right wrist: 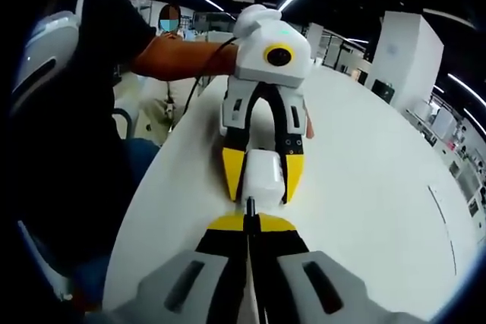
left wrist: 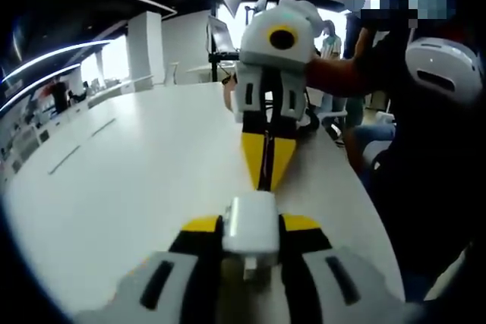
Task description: Plug the desk Type‑C cable into the charger adapter.
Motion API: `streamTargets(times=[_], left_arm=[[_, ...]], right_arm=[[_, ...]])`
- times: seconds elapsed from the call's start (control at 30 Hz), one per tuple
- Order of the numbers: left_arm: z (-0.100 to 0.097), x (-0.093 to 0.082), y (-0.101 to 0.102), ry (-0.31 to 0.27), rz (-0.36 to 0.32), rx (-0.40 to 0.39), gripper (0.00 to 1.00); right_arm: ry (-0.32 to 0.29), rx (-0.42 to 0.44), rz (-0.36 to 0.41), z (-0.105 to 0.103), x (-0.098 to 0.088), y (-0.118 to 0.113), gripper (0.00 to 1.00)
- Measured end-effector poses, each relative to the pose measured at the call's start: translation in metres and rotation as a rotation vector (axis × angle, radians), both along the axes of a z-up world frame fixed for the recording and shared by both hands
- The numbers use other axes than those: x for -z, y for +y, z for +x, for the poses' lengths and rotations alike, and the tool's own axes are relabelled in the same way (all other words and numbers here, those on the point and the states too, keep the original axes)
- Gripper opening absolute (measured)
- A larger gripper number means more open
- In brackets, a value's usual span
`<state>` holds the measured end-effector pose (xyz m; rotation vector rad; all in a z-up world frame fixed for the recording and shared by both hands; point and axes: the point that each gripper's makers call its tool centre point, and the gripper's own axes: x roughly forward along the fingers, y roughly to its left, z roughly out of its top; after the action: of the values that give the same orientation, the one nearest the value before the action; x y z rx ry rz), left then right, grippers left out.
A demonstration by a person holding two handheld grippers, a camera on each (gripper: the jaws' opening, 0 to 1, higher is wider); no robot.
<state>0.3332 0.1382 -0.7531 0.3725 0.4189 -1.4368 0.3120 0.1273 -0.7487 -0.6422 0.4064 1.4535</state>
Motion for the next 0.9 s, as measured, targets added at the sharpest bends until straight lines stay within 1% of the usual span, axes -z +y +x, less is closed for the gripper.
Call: streamTargets(times=[0.03,0.07,0.1,0.23,0.27,0.33,0.5,0.63,0.77,0.9], left_arm=[[0.001,0.0,0.0,-0.001,0.003,0.003,0.27],[0.0,0.0,0.0,-0.002,0.006,0.008,0.27],[0.001,0.0,0.0,-0.001,0.009,0.009,0.27],[0.002,0.0,0.0,0.002,-0.004,0.001,0.27],[0.001,-0.001,-0.001,0.004,-0.008,0.003,0.27],[0.001,-0.001,-0.002,0.004,-0.011,0.004,0.27],[0.001,-0.001,-0.001,0.004,-0.017,0.003,0.27],[0.002,-0.002,-0.001,0.007,-0.024,0.0,0.27],[0.002,-0.002,-0.001,0.007,-0.029,-0.003,0.27],[0.002,-0.002,0.0,0.008,-0.035,-0.006,0.27]], right_arm=[[0.004,-0.003,0.016,-0.001,0.0,0.003,0.01],[0.005,-0.012,0.013,-0.001,0.001,0.005,0.02],[-0.009,-0.017,0.008,0.0,0.001,0.004,0.02],[-0.004,-0.004,0.025,0.002,0.0,0.004,0.05],[0.005,-0.002,0.022,0.002,0.002,0.003,0.06],[-0.001,0.005,0.023,0.004,0.002,0.001,0.08],[0.013,0.016,0.033,0.004,0.002,-0.006,0.08],[0.026,0.024,0.037,0.003,0.006,-0.008,0.08],[0.039,0.03,0.06,0.002,0.005,-0.007,0.04],[0.054,0.035,0.081,0.003,0.005,-0.008,0.04]])
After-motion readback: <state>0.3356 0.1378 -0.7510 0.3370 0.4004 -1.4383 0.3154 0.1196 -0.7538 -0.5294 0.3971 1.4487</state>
